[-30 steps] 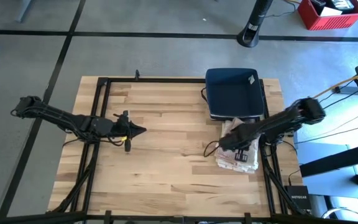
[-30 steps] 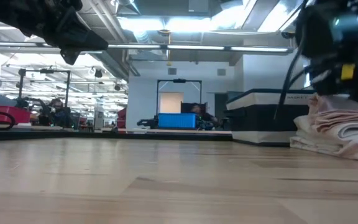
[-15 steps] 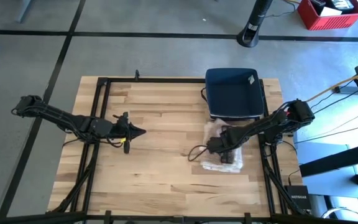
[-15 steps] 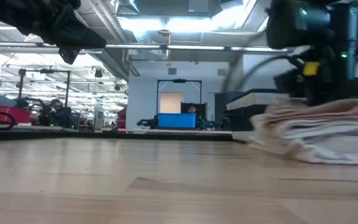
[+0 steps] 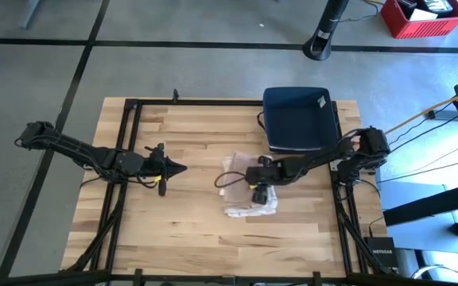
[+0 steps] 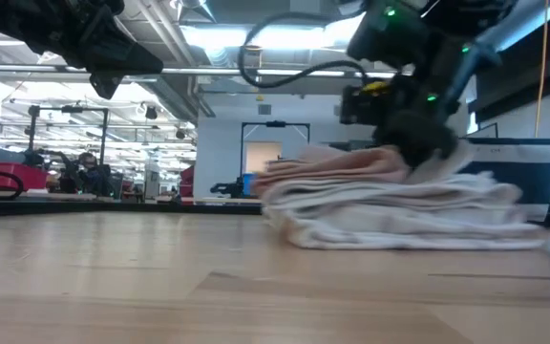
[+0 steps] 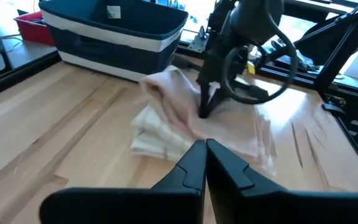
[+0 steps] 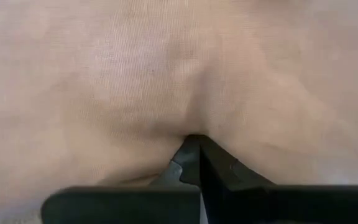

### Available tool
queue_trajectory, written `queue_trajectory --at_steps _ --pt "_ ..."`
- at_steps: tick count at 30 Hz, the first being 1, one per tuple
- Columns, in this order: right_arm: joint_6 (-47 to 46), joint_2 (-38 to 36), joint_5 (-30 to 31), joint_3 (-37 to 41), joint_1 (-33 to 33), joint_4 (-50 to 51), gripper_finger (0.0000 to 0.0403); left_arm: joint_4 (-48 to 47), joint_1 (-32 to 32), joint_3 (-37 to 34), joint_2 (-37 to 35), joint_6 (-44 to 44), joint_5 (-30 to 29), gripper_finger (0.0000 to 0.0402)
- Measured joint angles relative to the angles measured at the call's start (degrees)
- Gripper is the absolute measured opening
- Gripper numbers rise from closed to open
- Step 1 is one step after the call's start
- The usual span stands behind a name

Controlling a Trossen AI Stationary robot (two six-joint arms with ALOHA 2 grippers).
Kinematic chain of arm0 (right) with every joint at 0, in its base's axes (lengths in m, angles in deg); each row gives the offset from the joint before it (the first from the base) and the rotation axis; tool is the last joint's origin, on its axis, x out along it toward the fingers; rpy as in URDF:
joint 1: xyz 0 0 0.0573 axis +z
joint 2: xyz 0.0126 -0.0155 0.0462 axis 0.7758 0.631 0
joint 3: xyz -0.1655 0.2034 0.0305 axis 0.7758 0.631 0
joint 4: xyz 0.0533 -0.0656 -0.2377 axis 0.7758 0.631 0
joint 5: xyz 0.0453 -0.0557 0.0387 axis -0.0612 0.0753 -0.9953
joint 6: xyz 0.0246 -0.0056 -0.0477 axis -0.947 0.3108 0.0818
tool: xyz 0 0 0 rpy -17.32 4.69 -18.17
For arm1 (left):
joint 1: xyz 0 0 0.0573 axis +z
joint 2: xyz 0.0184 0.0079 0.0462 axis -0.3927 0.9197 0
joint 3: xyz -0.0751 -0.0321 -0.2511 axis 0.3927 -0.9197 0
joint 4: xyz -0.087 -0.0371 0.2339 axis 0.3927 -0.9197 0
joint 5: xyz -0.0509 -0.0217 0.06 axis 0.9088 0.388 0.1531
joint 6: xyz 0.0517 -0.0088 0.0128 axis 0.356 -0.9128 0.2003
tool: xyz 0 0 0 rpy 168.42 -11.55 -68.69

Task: Fold towel
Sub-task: Move the stacked towels to the center of the table, then return to Home Position

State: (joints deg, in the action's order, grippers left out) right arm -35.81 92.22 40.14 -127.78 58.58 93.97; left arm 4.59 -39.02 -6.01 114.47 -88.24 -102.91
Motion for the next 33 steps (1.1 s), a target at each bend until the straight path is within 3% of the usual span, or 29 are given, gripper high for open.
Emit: queue_trajectory --at_steps 5,11,16,22,33 --pt "1.64 -0.19 -0.13 -1.09 -1.58 -4.04 0.0001 0.06 -0.02 0.00 0.00 -0.28 0.00 0.0003" --pt "5.30 -8.47 -0.64 -8.11 -1.77 10.16 0.0001 0.27 -0.02 0.10 -0.25 -0.24 -0.01 0.0001" --pt "5.70 -20.21 -0.20 -9.65 -1.75 16.61 0.0001 1.53 0.58 0.26 -3.70 6.36 0.00 0.0001" --pt "5.90 -39.22 2.18 -0.87 -1.75 12.18 0.0001 1.70 2.93 -3.38 -10.91 10.94 2.74 0.0001" --pt "3.88 -72.63 4.34 24.62 -1.75 -1.70 0.0001 1.49 5.51 -11.49 -24.14 10.70 3.02 0.0000"
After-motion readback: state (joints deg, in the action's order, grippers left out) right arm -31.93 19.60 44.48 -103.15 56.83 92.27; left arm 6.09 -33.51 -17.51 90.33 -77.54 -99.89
